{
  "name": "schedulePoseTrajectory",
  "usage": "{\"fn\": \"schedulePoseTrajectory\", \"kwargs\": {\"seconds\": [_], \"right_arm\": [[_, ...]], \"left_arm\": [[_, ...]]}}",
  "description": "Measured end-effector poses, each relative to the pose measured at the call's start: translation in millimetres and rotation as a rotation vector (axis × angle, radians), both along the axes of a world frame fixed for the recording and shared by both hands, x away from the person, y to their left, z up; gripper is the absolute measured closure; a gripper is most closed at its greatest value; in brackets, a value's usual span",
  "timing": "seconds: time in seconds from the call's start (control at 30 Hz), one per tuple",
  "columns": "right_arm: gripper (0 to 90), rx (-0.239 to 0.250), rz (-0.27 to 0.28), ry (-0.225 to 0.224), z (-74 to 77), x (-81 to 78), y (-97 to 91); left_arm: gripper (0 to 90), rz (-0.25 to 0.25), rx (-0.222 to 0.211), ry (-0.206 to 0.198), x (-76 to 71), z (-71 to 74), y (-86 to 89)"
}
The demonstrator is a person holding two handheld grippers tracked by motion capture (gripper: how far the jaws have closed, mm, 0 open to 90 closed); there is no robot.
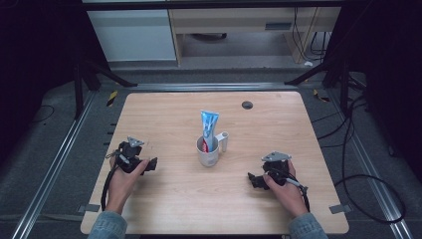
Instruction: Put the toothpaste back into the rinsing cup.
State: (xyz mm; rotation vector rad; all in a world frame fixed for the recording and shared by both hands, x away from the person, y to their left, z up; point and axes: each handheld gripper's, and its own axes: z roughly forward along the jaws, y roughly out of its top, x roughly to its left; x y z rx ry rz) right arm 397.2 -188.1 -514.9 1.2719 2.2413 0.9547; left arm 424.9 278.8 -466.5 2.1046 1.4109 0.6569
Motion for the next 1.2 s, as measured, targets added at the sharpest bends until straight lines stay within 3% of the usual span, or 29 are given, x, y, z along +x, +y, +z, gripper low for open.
{"fn": "schedulePoseTrajectory", "kwargs": {"seconds": [0.13,0.27,0.5,0.77,0.83,0.93,1.2], "right_arm": [[0.3,0.0,0.001,-0.001,0.0,0.1,0.0],[0.4,0.001,0.001,-0.001,0.0,0.0,0.0],[0.6,-0.003,0.001,-0.006,-0.1,-0.1,0.0],[0.5,0.0,-0.001,-0.004,-0.2,-1.0,0.5],[0.6,0.0,-0.001,-0.004,-0.2,-1.0,0.5],[0.5,0.0,-0.001,-0.004,-0.2,-1.0,0.5],[0.5,0.001,-0.004,-0.001,-0.1,-1.7,0.8]], "left_arm": [[4.1,0.026,-0.018,0.008,7.7,-7.3,9.5],[4.3,0.011,-0.014,0.004,13.4,-12.9,13.6],[4.9,0.004,-0.03,-0.033,26.5,-20.8,10.3],[4.7,0.041,-0.058,0.005,37.8,-34.6,18.5],[3.0,0.045,-0.089,0.005,38.9,-36.8,22.4],[0.0,0.029,-0.104,-0.036,37.7,-42.0,22.8],[0.0,0.03,-0.106,-0.039,37.5,-42.3,23.0]]}}
